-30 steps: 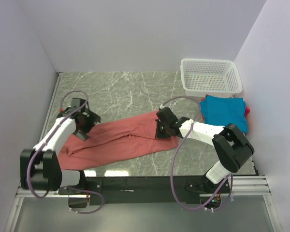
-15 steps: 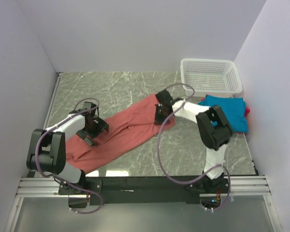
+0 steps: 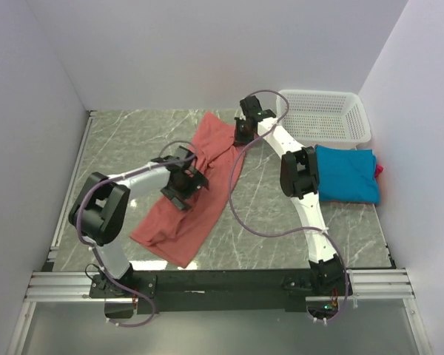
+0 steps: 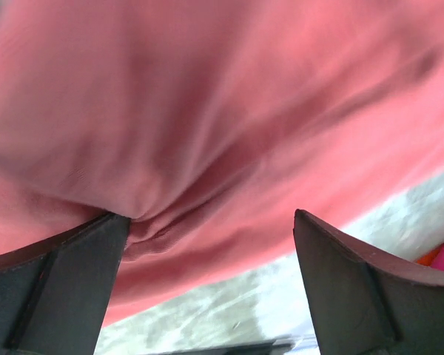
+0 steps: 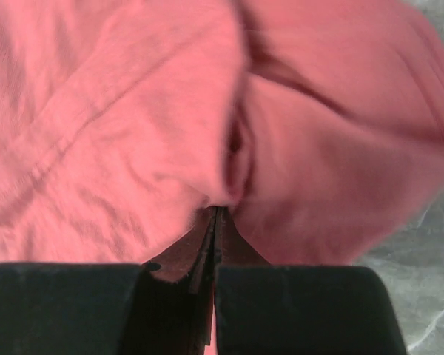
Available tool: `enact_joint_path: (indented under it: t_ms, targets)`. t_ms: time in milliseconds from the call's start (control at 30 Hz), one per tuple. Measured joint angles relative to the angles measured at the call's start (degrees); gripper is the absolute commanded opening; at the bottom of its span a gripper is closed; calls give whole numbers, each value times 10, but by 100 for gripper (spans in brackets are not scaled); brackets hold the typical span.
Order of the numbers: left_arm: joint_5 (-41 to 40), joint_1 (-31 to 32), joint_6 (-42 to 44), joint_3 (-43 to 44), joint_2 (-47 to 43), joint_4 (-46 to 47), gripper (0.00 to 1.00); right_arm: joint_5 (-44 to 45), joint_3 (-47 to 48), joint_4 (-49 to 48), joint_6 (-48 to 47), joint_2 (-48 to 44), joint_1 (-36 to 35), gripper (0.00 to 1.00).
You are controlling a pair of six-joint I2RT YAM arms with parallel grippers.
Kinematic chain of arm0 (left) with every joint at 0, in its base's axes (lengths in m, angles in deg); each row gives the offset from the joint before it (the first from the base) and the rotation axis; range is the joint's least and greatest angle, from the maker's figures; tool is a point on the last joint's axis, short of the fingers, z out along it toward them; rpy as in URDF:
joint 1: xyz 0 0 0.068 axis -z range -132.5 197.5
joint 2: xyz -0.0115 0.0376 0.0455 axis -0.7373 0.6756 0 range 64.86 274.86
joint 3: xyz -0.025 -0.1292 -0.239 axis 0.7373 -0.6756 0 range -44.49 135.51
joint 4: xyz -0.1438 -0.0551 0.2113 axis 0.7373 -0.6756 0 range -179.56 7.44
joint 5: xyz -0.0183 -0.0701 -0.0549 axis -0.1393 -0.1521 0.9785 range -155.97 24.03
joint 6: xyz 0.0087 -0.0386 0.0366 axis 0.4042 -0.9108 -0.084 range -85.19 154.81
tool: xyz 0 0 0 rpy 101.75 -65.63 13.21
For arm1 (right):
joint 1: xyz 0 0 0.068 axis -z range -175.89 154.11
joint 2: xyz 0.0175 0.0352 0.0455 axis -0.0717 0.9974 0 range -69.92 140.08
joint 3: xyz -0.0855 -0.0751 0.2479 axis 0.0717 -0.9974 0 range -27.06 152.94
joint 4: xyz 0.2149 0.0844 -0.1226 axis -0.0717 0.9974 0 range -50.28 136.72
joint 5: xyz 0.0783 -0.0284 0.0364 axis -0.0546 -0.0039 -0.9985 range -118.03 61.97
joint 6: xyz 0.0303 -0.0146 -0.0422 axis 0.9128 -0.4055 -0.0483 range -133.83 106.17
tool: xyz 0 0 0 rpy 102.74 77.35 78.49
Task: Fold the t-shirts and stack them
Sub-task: Fold the tshirt
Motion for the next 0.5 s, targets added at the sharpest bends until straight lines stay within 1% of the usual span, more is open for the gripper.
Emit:
enact_joint_path:
  t_ms: [167, 267, 367, 433, 500]
  targets:
    - [-1, 95, -16, -5, -6, 6, 99, -31, -20, -52, -5, -2, 8, 0]
    - [-9, 135, -13, -16, -40, -10, 100, -39, -9, -59, -11, -2, 8, 3]
    - [-40, 159, -9, -26, -106, -23, 100, -42, 2, -69, -21, -11, 9, 7]
    - [-54, 167, -8, -58, -172, -10, 99, -40, -15, -76, -23, -33, 9, 9]
    - [-60, 169, -5, -107, -239, 6, 99, -35, -54, -85, -24, -73, 9, 9]
